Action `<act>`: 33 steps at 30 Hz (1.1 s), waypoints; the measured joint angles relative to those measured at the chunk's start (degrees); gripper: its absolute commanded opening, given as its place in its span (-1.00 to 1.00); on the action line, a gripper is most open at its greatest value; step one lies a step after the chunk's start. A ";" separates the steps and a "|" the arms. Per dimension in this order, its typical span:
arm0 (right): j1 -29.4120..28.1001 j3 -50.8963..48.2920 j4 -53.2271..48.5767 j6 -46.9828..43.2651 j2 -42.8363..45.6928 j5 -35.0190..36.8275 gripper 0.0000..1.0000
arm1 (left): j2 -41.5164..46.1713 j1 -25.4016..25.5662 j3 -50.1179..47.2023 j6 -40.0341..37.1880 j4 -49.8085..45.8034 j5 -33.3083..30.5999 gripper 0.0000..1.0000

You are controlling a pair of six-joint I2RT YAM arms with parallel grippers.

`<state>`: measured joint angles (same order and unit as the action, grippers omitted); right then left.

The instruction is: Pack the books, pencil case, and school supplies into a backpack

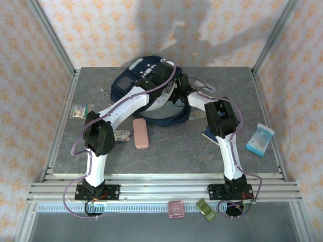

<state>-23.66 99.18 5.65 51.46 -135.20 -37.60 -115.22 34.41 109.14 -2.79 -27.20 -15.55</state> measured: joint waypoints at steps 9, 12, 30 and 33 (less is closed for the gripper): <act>-1.81 -7.89 7.52 -1.81 2.60 1.62 -0.31 | 0.59 -0.22 -2.73 0.39 0.50 -1.25 -1.00; -1.84 -14.10 7.50 -3.87 8.26 2.10 -0.19 | 0.59 0.17 -3.54 0.42 0.87 -1.29 -1.00; 8.59 -49.05 -17.75 -16.22 61.26 20.87 0.24 | 0.46 1.07 -9.05 5.86 4.50 -0.66 0.11; 12.70 -50.93 -20.57 -16.46 64.22 26.40 0.22 | 0.79 1.66 -11.76 8.24 5.49 0.85 0.24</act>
<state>-10.96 48.25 -14.92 35.00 -70.98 -11.20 -114.43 36.07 97.38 5.45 -21.71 -14.70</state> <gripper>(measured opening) 0.615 0.593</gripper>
